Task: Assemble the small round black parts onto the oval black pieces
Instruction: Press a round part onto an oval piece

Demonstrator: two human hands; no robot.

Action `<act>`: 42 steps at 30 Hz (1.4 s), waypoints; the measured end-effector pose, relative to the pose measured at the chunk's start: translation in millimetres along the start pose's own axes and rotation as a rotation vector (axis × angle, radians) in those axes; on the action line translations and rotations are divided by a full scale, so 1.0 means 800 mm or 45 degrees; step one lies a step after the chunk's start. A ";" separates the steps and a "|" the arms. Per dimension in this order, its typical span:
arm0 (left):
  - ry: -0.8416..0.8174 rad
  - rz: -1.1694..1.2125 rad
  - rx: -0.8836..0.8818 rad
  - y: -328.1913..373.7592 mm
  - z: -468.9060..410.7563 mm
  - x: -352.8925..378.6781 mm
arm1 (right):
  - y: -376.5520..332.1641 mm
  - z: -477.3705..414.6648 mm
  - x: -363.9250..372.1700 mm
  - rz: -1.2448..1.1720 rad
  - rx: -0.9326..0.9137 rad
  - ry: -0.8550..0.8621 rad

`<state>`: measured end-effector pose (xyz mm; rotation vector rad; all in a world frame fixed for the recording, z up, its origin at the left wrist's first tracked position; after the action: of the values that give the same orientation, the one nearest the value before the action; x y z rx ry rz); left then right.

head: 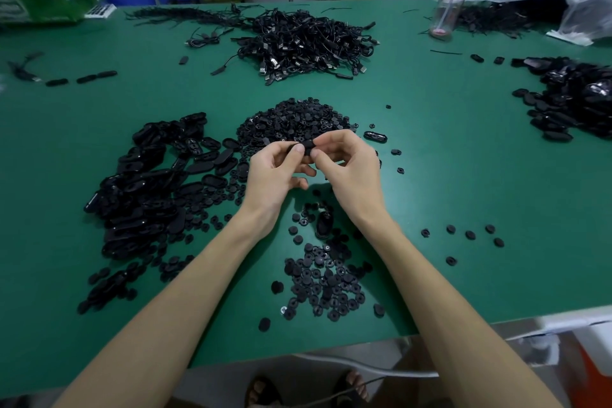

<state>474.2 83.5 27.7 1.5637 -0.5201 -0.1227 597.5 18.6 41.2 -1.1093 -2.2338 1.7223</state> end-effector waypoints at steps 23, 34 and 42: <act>-0.037 -0.330 0.168 -0.003 0.003 0.005 | 0.001 0.001 0.000 0.152 -0.022 0.085; -0.035 -0.199 0.110 -0.003 0.004 0.004 | -0.004 0.002 0.000 0.137 -0.028 0.081; -0.030 -0.196 0.089 -0.003 0.005 0.005 | -0.003 0.002 0.000 0.148 -0.038 0.089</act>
<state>476.9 78.5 25.9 1.6719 -0.4256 -0.2425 595.4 16.9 42.8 -1.3091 -2.2008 1.6686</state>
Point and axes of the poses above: each hand's wrist, its own z-axis away from the middle knuckle, its own x-axis out of the palm, y = z × x, the point moved 1 cm from there along -z, towards the middle knuckle, and after that the axes turned 6 degrees about z, right-handed, at the moved point
